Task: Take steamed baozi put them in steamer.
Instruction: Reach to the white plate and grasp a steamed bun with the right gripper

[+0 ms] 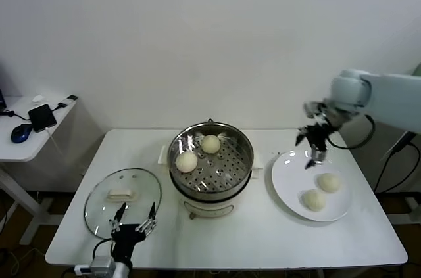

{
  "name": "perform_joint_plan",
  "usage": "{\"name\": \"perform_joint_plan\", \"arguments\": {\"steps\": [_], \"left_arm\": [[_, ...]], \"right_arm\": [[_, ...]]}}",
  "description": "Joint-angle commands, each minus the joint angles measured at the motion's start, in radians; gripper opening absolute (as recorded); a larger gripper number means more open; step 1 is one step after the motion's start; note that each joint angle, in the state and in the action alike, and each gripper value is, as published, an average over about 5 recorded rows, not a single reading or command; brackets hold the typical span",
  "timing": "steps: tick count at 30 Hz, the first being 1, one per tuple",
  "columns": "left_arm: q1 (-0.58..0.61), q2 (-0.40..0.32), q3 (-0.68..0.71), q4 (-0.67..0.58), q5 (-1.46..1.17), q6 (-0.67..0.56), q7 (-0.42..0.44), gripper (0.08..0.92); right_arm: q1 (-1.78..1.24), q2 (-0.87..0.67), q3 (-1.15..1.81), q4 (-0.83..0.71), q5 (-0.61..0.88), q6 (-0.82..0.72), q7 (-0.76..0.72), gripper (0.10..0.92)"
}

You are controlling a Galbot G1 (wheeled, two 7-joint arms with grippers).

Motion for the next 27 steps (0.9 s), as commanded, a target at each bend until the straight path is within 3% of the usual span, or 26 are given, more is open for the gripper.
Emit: {"name": "perform_joint_plan", "arguments": {"steps": [1,11,27], "left_arm": [[0.002,-0.005,0.001,-0.002,0.013,0.001,0.000,0.823],[0.012,-0.008,-0.003,-0.001,0.014,-0.005,-0.004,0.823],[0.007,-0.001,-0.001,0.003,0.011,-0.005,-0.007,0.823]], "right_arm": [[-0.413,-0.213,0.284,-0.024,-0.250,-0.002,0.024,0.823],[-0.595,-0.126,0.437,-0.092,-0.299,-0.072,0.105,0.823],[-0.586,-0.070,0.461,-0.109,-0.235,-0.100,0.140,0.816]]}}
